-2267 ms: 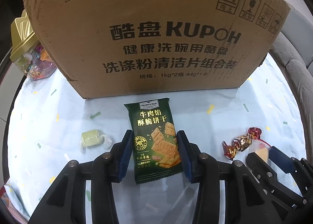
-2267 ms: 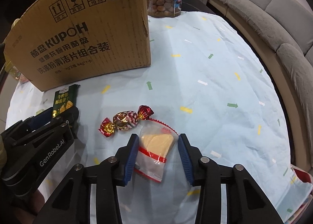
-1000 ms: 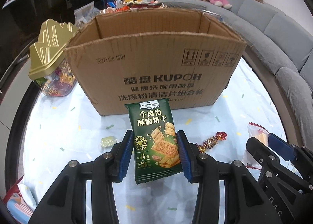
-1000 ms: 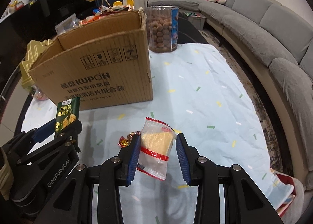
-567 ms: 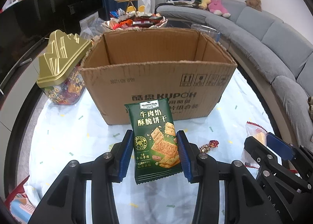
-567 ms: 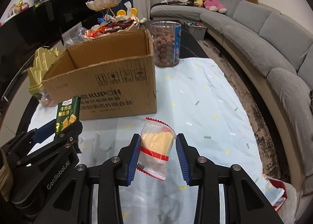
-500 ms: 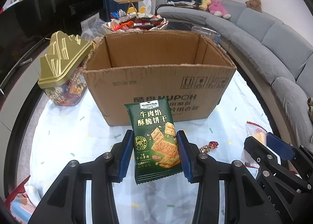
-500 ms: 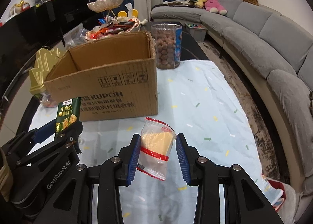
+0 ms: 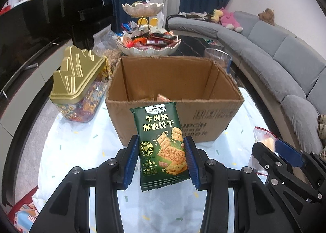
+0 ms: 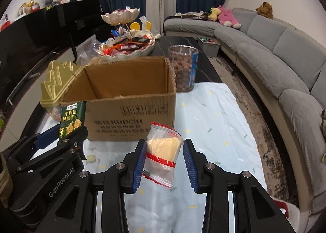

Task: Organize snacks
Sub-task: 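Lift both held snacks and carry them over the cardboard box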

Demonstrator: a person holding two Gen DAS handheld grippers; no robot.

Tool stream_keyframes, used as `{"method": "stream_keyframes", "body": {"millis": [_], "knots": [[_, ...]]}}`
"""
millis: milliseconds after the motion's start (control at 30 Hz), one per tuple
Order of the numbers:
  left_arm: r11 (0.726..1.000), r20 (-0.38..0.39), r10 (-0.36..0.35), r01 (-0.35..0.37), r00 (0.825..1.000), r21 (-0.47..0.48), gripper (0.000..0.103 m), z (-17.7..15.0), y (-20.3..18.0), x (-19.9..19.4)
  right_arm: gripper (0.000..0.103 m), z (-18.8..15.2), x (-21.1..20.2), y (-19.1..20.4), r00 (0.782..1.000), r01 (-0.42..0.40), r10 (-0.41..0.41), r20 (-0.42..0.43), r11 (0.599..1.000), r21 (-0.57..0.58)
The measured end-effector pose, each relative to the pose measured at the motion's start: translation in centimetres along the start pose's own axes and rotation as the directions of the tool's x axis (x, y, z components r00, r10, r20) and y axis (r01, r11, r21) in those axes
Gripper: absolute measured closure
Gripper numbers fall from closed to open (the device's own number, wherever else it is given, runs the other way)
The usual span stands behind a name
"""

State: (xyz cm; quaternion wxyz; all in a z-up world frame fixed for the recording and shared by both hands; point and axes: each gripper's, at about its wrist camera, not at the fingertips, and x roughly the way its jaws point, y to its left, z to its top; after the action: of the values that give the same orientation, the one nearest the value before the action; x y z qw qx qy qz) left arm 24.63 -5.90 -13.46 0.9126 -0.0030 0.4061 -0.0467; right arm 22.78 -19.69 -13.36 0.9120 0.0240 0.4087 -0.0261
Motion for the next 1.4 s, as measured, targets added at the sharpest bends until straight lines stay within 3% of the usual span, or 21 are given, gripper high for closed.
{"method": "stream_keyframes", "body": {"millis": [667, 1400], "knots": [[1.000, 0.048, 0.004, -0.004, 0.999, -0.010, 0.059, 4.7, 0.9, -1.3, 0.064, 5.3, -1.4, 1.8, 0.997, -0.023, 0.024, 0.071, 0.999, -0.023], [1.000, 0.048, -0.001, 0.001, 0.999, -0.004, 0.059, 8.9, 1.6, 1.2, 0.064, 10.5, 0.9, 2.8, 0.993, -0.038, 0.042, 0.106, 0.998, -0.045]]}}
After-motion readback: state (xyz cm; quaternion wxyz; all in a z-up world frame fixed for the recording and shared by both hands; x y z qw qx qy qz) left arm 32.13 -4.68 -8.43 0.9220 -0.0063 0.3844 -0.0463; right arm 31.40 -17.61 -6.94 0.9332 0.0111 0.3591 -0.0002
